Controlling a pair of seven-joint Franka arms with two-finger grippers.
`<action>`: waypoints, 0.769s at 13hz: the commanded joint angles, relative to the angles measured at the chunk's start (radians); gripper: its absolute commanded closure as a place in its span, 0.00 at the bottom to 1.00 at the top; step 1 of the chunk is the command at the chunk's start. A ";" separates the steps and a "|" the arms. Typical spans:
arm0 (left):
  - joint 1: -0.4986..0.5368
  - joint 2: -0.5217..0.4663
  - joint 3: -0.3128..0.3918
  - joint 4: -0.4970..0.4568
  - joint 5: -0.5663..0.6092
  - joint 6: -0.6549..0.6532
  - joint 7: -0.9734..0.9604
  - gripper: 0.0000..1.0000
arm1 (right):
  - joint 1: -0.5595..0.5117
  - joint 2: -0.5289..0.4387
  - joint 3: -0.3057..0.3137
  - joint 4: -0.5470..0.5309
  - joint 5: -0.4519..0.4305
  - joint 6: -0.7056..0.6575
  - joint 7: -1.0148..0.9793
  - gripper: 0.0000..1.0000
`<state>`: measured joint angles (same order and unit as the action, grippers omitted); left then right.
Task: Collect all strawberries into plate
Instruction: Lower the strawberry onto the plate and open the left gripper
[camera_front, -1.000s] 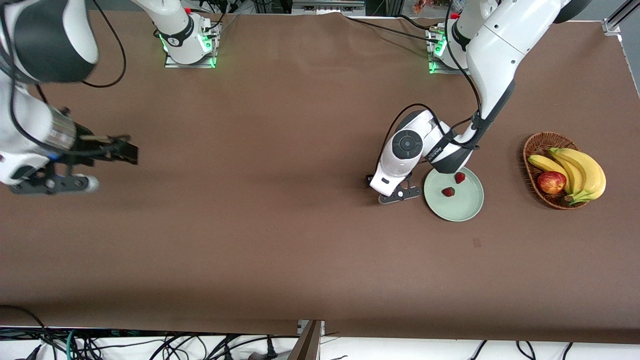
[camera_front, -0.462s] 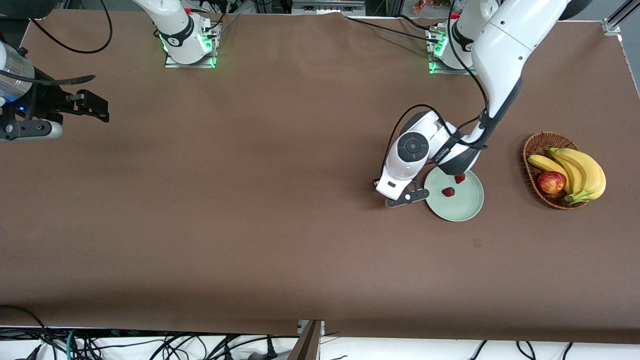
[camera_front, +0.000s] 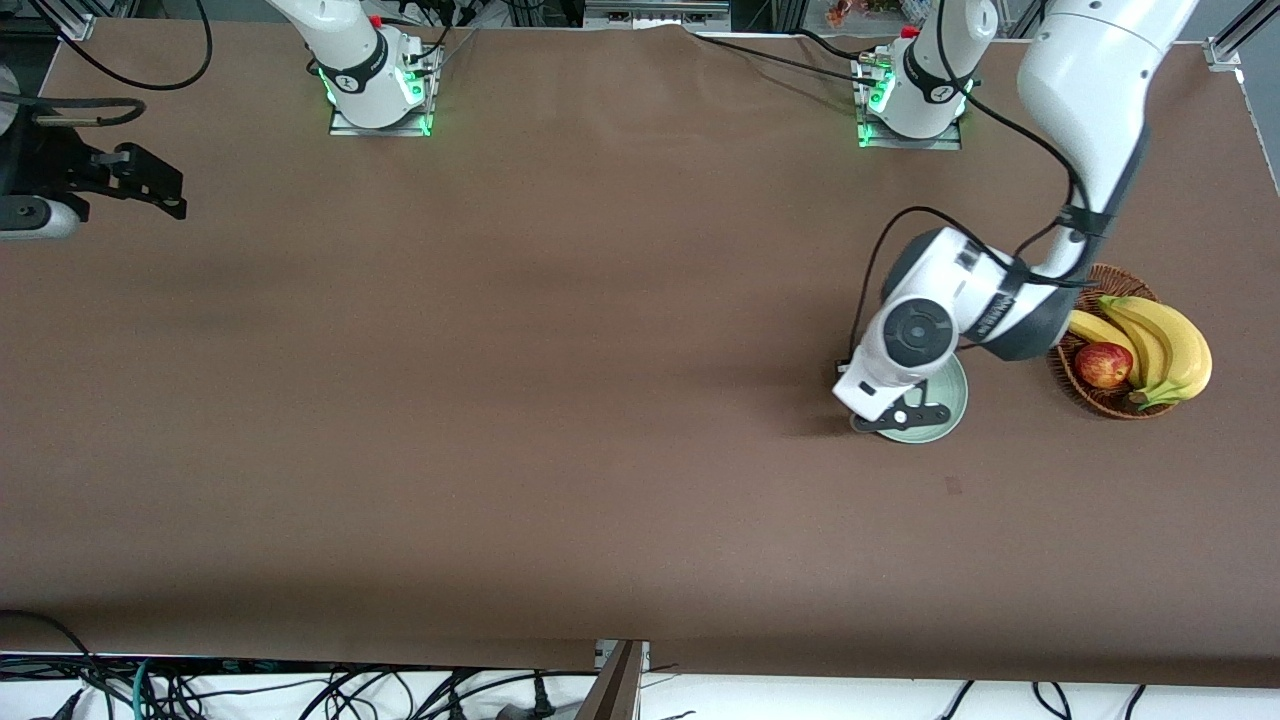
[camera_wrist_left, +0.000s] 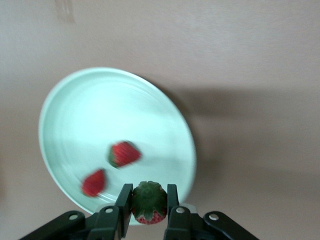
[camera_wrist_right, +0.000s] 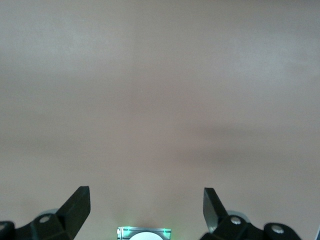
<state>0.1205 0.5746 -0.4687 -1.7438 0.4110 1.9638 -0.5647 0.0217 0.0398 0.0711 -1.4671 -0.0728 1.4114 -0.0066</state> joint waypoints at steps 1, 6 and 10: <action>0.053 0.014 -0.010 0.001 -0.033 -0.005 0.156 0.94 | -0.019 -0.002 0.023 0.000 -0.015 -0.009 -0.013 0.00; 0.059 0.022 -0.008 -0.006 -0.043 0.017 0.157 0.00 | -0.017 0.008 0.023 0.011 -0.018 -0.009 -0.007 0.00; 0.062 0.011 -0.010 0.000 -0.044 0.009 0.157 0.00 | -0.020 0.022 0.021 0.013 -0.018 -0.009 -0.010 0.00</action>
<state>0.1730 0.6027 -0.4734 -1.7478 0.3845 1.9770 -0.4341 0.0167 0.0560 0.0816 -1.4676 -0.0768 1.4110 -0.0066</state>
